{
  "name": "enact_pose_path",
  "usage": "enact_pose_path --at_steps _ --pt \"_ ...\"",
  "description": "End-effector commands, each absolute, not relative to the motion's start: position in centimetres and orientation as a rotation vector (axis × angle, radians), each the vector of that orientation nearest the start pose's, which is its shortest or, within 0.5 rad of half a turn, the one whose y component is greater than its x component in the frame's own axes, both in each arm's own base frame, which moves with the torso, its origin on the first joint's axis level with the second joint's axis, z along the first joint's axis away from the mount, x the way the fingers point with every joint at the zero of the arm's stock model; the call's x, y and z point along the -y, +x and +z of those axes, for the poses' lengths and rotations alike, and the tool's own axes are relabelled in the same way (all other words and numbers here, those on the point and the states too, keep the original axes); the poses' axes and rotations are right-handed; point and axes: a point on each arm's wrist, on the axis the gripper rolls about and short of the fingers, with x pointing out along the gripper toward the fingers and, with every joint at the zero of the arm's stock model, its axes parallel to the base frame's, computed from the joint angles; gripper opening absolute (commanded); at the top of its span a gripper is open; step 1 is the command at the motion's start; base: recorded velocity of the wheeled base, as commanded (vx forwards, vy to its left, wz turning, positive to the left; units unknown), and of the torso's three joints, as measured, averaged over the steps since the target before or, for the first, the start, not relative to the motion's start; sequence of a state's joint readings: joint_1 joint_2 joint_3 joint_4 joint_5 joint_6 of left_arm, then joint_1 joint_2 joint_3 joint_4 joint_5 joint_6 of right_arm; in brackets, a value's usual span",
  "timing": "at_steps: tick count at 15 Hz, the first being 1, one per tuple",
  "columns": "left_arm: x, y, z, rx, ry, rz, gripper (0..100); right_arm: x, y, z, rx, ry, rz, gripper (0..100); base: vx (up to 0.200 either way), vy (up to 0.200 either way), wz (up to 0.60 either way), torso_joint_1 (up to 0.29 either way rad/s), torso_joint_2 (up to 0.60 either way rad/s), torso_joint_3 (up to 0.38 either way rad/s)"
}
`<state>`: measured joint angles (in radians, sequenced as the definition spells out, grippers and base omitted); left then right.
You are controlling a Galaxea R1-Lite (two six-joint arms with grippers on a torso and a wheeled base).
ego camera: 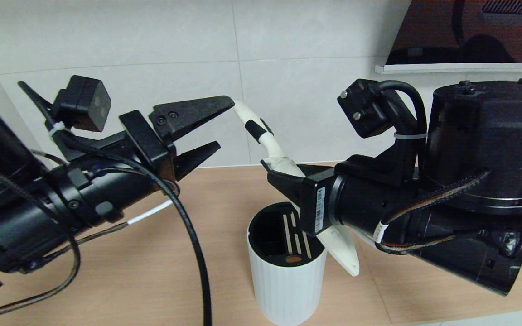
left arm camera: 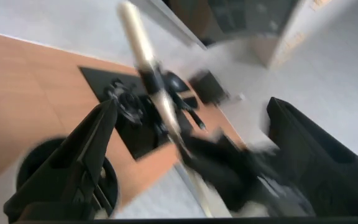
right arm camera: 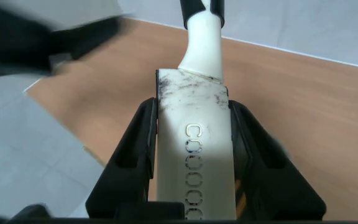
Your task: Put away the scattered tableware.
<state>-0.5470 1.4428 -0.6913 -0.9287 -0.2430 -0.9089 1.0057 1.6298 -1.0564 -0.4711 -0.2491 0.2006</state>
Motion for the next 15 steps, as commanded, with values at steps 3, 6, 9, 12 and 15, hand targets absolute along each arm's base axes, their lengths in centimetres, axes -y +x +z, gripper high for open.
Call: enact_pose_path --at_steps 3,6,9,12,15 --pt "14.9 21.8 23.6 -0.244 -0.881 -0.795 100 -26.5 16.5 25.1 -0.163 0.127 0.765 0 0.0 0.0 0.0 0.0 0.0 0.0" --pt "15.3 21.8 23.3 -0.261 -0.881 -0.802 100 -27.1 16.2 24.8 -0.166 0.122 0.769 0 0.0 0.0 0.0 0.0 0.0 0.0" --pt "15.5 22.0 23.1 -0.259 -0.882 -0.801 100 -27.2 16.1 24.7 -0.17 0.121 0.773 0 0.0 0.0 0.0 0.0 0.0 0.0" --pt "15.6 22.1 22.8 -0.263 -0.88 -0.795 100 -27.2 16.0 24.6 -0.173 0.119 0.776 0 0.0 0.0 0.0 0.0 0.0 0.0" --pt "15.7 22.2 22.6 -0.269 -0.879 -0.79 100 -27.3 15.9 24.6 -0.171 0.12 0.781 0 0.0 0.0 0.0 0.0 0.0 0.0"
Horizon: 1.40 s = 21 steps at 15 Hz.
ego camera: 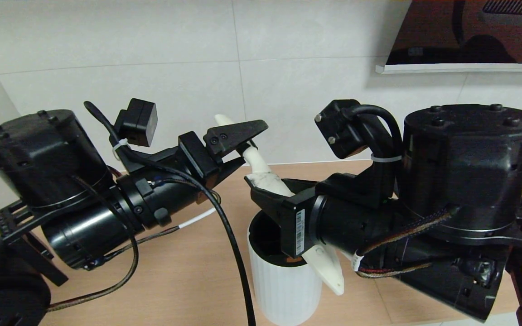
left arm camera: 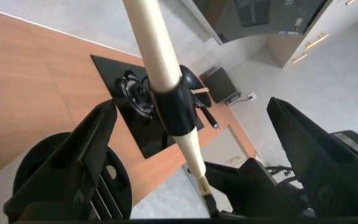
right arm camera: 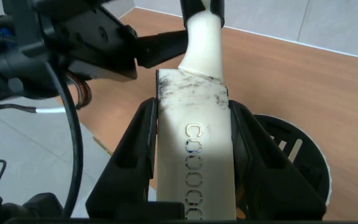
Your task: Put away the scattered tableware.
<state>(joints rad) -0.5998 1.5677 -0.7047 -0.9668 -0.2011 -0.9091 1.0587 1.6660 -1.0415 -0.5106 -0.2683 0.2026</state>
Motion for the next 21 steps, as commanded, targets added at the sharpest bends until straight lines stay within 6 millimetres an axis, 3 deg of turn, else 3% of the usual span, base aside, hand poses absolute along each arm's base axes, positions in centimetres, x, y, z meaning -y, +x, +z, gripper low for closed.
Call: enact_pose_path --at_steps 1,2,17,18,21 --pt "15.79 22.3 22.48 -0.273 -0.878 -0.787 100 -27.29 15.81 24.58 -0.173 0.119 0.782 0 0.0 0.0 0.0 0.0 0.0 0.0" --pt "15.79 22.3 22.48 -0.273 -0.878 -0.787 0 -27.34 15.79 24.53 -0.174 0.117 0.783 0 0.0 0.0 0.0 0.0 0.0 0.0" --pt "15.85 22.15 22.52 -0.275 -0.878 -0.795 0 -27.33 15.89 24.47 -0.177 0.119 0.778 0 0.0 0.0 0.0 0.0 0.0 0.0" --pt "15.81 22.1 22.6 -0.272 -0.878 -0.796 0 -27.32 15.89 24.47 -0.177 0.119 0.777 100 0.0 0.0 0.0 0.0 0.0 0.0" --pt "15.86 22.02 22.64 -0.272 -0.878 -0.8 0 -27.32 15.9 24.48 -0.176 0.12 0.775 100 0.0 0.0 0.0 0.0 0.0 0.0"
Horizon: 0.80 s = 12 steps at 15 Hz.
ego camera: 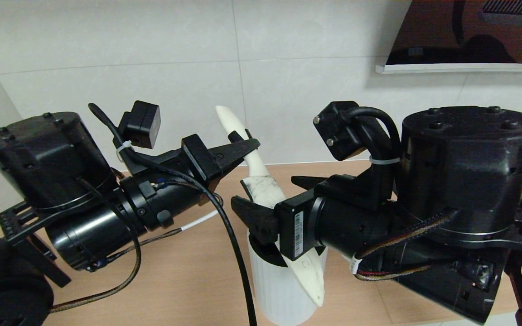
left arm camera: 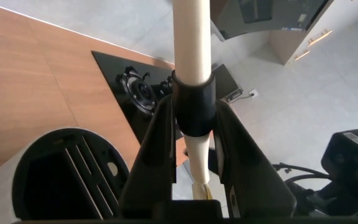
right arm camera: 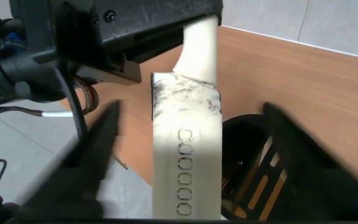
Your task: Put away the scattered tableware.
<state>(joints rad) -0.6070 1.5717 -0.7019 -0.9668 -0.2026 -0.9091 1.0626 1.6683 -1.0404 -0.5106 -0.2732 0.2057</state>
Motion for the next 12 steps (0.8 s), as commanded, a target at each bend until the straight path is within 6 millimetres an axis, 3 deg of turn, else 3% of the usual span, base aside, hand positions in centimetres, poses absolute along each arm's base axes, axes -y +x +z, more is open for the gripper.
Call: enact_pose_path --at_steps 1,6,10,12 --pt "15.8 22.0 22.7 -0.27 -0.879 -0.8 0 -27.3 15.9 24.4 -0.178 0.118 0.775 100 0.0 0.0 0.0 0.0 0.0 0.0" --pt "15.8 22.1 23.3 -0.22 -0.891 -0.781 0 -26.8 16.0 25.0 -0.162 0.13 0.763 100 0.0 0.0 0.0 0.0 0.0 0.0" --pt "15.6 21.9 24.9 -0.133 -0.893 -0.759 0 -23.9 17.2 26.9 -0.106 0.166 0.687 100 0.0 0.0 0.0 0.0 0.0 0.0" --pt "15.7 22.5 25.8 -0.103 -0.843 -0.652 0 -21.7 17.5 27.5 -0.084 0.176 0.638 100 0.0 0.0 0.0 0.0 0.0 0.0"
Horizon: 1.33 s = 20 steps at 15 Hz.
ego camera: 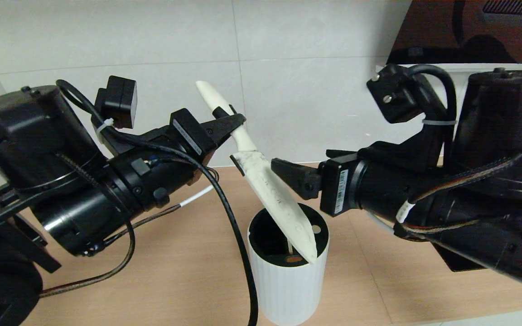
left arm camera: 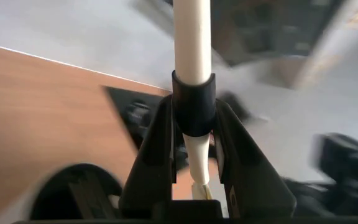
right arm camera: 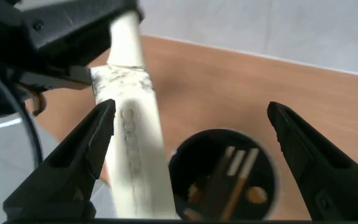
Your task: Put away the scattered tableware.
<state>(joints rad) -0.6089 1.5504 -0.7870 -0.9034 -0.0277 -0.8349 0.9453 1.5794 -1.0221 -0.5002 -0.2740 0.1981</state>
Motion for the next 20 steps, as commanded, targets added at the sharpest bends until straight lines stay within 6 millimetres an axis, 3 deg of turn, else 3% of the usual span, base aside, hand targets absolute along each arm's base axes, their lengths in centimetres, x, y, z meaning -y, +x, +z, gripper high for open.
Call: enact_pose_path --at_steps 1,3,6,12,15,18,20 --pt "15.7 22.6 26.2 -0.095 -0.843 -0.633 0 -21.2 17.7 27.6 -0.08 0.178 0.622 100 0.0 0.0 0.0 0.0 0.0 0.0" --pt "15.3 22.0 28.3 -0.084 -0.801 -0.615 0 -19.8 19.0 27.8 -0.066 0.185 0.563 100 0.0 0.0 0.0 0.0 0.0 0.0" --pt "15.3 22.1 29.4 -0.05 -0.66 -0.598 0 -19.2 19.6 27.8 -0.065 0.185 0.534 100 0.0 0.0 0.0 0.0 0.0 0.0" --pt "17.4 21.8 28.1 -0.034 -0.462 -0.411 0 -19.0 20.0 27.6 -0.068 0.175 0.518 100 0.0 0.0 0.0 0.0 0.0 0.0" --pt "19.4 20.4 27.9 0.011 -0.368 -0.247 0 -18.8 19.9 27.6 -0.066 0.177 0.517 100 0.0 0.0 0.0 0.0 0.0 0.0" --pt "21.2 20.3 27.7 0.107 -0.286 -0.229 0 -18.8 19.9 27.5 -0.068 0.175 0.517 100 0.0 0.0 0.0 0.0 0.0 0.0" --pt "22.7 20.5 26.1 0.154 -0.214 -0.186 0 -18.6 19.8 27.7 -0.062 0.177 0.516 100 0.0 0.0 0.0 0.0 0.0 0.0"
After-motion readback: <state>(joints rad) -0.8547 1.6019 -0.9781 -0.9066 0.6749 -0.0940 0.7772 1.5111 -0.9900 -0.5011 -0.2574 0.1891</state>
